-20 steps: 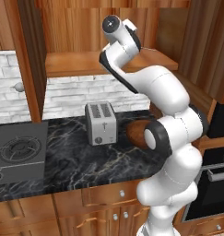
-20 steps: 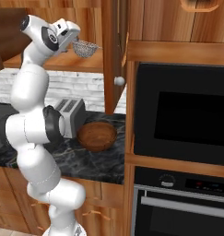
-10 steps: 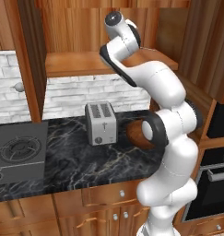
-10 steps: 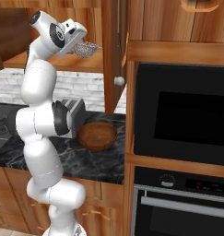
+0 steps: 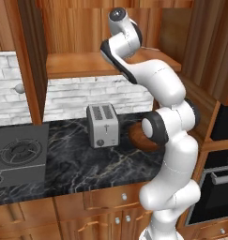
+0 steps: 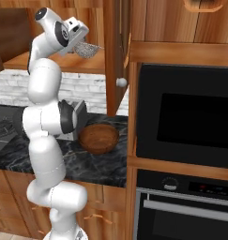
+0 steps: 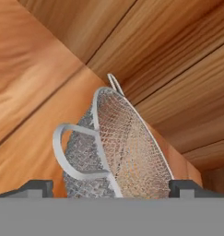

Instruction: Open the cabinet and setup a tea strainer by placing it in the bowl upright.

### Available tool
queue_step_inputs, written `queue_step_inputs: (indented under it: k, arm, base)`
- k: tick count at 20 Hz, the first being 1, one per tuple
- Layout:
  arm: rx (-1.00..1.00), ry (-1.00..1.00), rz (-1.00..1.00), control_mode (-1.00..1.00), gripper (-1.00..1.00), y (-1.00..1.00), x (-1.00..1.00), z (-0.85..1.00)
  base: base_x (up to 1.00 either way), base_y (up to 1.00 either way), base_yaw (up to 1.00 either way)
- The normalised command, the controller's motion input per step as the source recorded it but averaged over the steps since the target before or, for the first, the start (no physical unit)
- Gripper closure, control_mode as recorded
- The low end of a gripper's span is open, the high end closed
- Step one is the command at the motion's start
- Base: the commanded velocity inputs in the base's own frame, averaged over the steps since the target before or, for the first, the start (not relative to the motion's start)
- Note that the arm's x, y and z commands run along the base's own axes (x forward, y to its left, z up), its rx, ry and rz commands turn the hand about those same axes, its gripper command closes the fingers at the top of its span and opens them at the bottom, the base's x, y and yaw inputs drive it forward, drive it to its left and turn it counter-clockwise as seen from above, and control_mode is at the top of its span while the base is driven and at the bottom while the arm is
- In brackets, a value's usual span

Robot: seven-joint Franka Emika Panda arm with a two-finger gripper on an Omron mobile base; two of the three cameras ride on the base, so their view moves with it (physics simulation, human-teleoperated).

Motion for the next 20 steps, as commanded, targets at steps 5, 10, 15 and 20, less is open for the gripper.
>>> queue_step_inputs:
  k: [5, 10, 15, 20]
  arm:
    - [0.00, 0.01, 0.13, -1.00, -1.00, 0.00, 0.01, -0.22]
    - [0.01, 0.01, 0.11, -1.00, 1.00, 0.05, 0.01, -0.19]
    - [0.00, 0.00, 0.08, -1.00, 1.00, 0.13, 0.01, -0.07]
    - [-0.01, -0.01, 0.02, -1.00, 1.00, 0.23, 0.00, 0.00]
  base:
    - [0.00, 0.00, 0.00]
    - [0.00, 0.00, 0.00]
    - [0.00, 0.00, 0.00]
    - [0.00, 0.00, 0.00]
